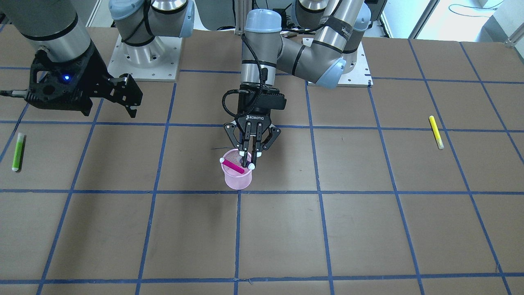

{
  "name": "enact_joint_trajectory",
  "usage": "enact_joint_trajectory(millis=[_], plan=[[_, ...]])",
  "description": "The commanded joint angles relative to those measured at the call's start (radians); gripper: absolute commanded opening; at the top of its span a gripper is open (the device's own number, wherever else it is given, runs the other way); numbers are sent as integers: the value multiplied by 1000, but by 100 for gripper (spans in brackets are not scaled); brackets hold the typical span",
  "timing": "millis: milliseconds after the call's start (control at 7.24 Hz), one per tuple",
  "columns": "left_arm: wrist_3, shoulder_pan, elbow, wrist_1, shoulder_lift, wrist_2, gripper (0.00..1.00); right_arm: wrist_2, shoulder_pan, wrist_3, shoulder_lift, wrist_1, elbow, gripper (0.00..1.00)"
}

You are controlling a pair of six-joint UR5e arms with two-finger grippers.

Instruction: Insert purple and pink pens into pink cup

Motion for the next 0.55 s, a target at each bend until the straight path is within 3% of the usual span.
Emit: enact_joint_trajectory(millis=[0,415], plan=[[1,-35,-2,96,-52,53,0,0,0,18,0,1,4,100],[8,-38,-2,247,-126,75,0,-6,0,18,-2,4,4,100]])
